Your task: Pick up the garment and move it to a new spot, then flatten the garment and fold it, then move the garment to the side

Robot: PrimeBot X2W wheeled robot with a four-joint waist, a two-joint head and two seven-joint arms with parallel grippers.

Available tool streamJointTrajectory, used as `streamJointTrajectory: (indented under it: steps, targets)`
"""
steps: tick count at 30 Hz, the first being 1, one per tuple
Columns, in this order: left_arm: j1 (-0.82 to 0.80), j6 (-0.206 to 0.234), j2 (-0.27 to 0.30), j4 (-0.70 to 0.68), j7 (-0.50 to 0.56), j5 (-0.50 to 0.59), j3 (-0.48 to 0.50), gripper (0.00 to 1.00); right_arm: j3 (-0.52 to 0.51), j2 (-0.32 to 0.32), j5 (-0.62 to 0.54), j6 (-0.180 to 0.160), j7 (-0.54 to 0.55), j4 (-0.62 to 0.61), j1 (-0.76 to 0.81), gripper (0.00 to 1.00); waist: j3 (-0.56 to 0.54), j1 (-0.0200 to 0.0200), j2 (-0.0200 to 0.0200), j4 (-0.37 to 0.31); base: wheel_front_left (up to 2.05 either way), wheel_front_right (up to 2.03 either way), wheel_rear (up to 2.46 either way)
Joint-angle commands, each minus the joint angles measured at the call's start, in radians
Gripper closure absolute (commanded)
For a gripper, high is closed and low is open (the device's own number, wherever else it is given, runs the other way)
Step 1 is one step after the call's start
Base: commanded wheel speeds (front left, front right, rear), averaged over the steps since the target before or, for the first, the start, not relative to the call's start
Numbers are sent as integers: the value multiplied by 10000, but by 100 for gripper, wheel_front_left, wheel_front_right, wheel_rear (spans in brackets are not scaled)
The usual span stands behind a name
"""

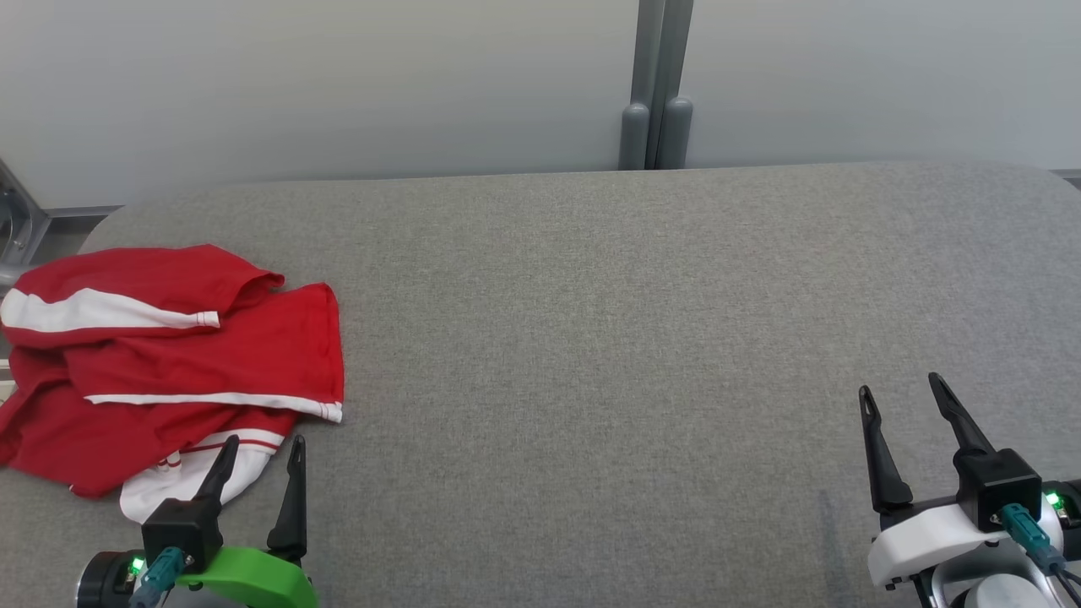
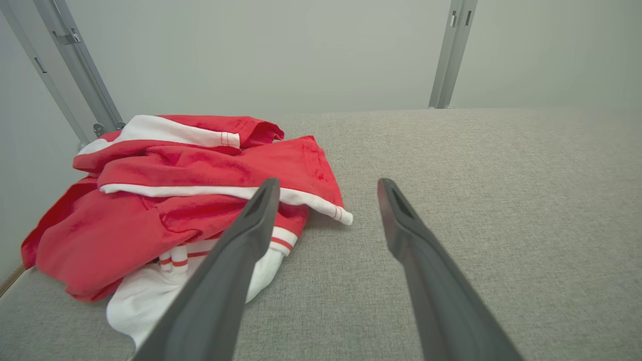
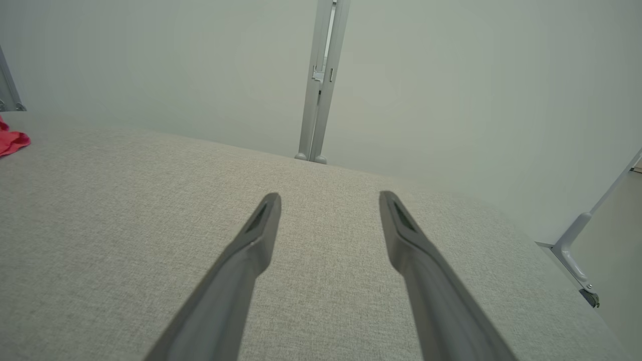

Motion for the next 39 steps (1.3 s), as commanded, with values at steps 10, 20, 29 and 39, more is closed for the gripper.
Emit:
streamJointTrajectory:
  steps: [10, 20, 29, 39]
  targets:
    - [-183, -29, -49, -110, -36, -89, 118, 0, 253, -43, 110, 4, -39, 57, -181, 0, 4, 0, 0, 666, 0, 0, 0]
    - [163, -29, -67, -37, -36, -96, 613, 0, 1519, -63, 452, 2, -39, 269, -482, 0, -212, 0, 0, 2806, 0, 0, 0]
    - [829, -29, -127, -173, -34, -169, 1608, 0, 2875, -29, 752, 2, -37, 608, -1251, 0, -301, 0, 0, 4455, 0, 0, 0]
    - [904, -29, -490, -458, -36, -205, 2113, 0, 3363, -139, 995, 2, -37, 573, -1401, 0, 10, 0, 0, 4567, 0, 0, 0]
